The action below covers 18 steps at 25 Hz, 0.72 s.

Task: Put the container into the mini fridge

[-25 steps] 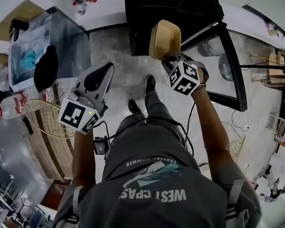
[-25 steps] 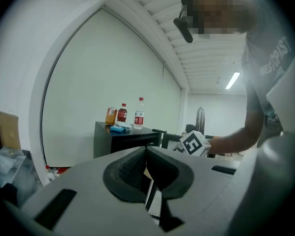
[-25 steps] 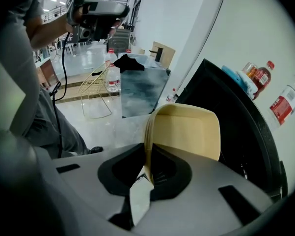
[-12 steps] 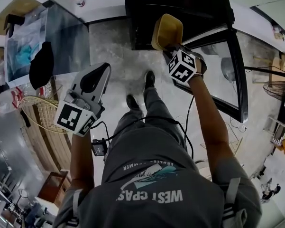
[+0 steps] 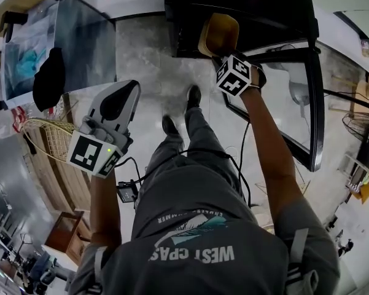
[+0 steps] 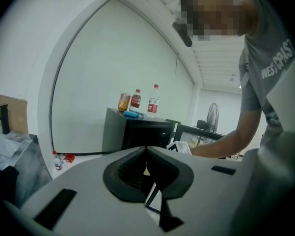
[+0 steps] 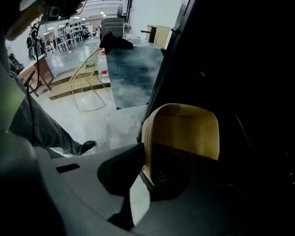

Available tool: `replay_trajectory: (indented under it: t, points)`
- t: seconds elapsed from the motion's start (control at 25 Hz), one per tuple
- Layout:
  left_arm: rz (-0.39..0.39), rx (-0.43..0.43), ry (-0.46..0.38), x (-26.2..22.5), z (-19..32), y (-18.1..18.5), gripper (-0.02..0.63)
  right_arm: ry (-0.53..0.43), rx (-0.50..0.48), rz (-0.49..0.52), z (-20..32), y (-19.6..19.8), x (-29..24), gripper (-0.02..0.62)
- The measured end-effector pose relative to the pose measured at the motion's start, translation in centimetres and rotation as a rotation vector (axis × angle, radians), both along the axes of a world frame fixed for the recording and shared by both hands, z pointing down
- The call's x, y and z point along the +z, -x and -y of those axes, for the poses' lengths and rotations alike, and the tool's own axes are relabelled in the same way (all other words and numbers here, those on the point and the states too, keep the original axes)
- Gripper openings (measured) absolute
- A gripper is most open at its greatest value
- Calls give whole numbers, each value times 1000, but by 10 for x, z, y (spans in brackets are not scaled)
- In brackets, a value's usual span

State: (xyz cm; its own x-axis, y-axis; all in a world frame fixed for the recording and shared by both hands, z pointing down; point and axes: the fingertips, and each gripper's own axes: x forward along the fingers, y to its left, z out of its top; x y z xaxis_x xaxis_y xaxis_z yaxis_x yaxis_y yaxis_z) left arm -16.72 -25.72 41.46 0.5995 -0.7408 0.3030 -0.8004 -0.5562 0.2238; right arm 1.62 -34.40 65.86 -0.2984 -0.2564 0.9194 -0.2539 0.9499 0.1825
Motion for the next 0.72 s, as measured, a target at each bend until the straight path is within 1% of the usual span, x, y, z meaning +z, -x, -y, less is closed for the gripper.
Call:
replay_trajectory:
  t: [0.36, 0.72]
  points:
    - [-2, -22, 29, 15, 13, 1, 17, -19, 4, -34, 28, 0, 34, 49]
    - [-5, -46, 53, 28, 21, 0, 17, -47, 7, -57, 52, -5, 57, 61]
